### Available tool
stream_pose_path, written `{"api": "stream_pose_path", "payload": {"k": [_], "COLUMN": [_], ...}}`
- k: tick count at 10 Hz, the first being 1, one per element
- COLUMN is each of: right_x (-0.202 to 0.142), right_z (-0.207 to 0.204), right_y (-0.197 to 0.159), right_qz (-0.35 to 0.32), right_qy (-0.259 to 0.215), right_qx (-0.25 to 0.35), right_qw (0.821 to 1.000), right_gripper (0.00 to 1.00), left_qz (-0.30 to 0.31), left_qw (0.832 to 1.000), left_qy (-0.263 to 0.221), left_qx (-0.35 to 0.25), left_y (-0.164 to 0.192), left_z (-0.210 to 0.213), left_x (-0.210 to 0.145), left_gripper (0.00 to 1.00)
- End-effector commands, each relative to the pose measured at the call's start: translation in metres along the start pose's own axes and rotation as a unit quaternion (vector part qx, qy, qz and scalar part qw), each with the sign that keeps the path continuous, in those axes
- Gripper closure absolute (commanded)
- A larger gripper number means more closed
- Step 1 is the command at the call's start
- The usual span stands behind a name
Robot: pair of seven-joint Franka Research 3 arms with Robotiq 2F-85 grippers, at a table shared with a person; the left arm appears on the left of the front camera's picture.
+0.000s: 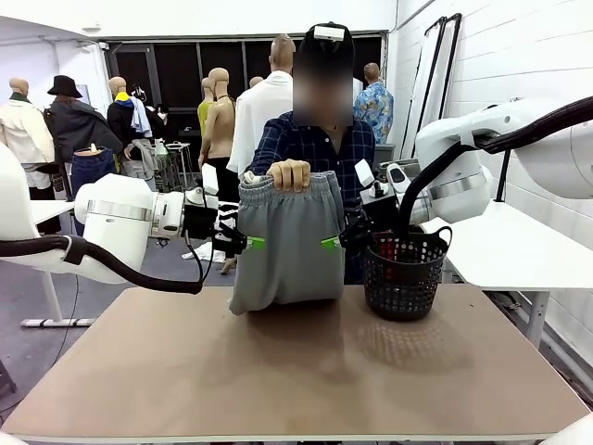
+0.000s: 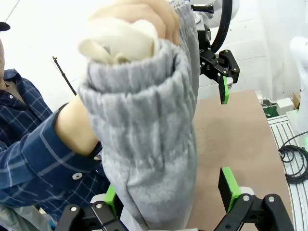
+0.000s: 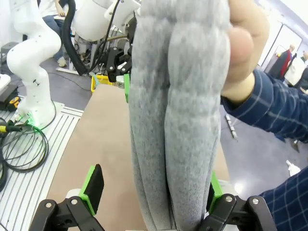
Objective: Fold the training pants.
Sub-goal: Grab both ends of the Training pants handed by a person.
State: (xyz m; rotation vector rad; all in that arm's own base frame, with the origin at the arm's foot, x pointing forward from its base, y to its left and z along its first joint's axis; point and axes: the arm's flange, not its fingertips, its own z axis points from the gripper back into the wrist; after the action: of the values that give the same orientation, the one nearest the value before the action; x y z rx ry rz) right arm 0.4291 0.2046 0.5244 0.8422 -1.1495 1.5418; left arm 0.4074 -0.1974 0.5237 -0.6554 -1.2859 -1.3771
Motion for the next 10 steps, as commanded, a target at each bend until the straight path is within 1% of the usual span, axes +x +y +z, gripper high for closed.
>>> {"api": "stream_pose_path", "payload": {"k": [1, 2, 6, 7, 10], "right_x": [0.009, 0.012, 0.022, 0.023, 0.026], "right_z": [-0.002, -0.003, -0.009, -0.01, -0.012], "right_y": [-0.002, -0.004, -0.008, -0.009, -0.012], "right_qz": [0.007, 0.007, 0.002, 0.002, -0.003], "right_qy": [-0.03, -0.04, -0.073, -0.074, -0.082], "right_qx": [-0.002, -0.001, 0.003, 0.004, 0.007], "right_qw": [1.0, 0.999, 0.997, 0.997, 0.997], "right_gripper": [0.0, 0.0, 0.0, 0.0, 0.0], "left_qz": [0.008, 0.015, 0.03, 0.031, 0.06], "left_qw": [1.0, 1.0, 0.998, 0.997, 0.995], "left_qy": [-0.025, -0.024, -0.063, -0.067, -0.078], "left_qx": [0.008, 0.011, -0.004, -0.003, 0.0], "left_y": [-0.001, 0.0, -0.002, -0.003, -0.002], "left_z": [-0.002, -0.001, -0.001, 0.0, 0.0], "left_x": [0.006, 0.008, 0.019, 0.021, 0.025], "left_gripper": [0.0, 0.0, 0.0, 0.0, 0.0]}}
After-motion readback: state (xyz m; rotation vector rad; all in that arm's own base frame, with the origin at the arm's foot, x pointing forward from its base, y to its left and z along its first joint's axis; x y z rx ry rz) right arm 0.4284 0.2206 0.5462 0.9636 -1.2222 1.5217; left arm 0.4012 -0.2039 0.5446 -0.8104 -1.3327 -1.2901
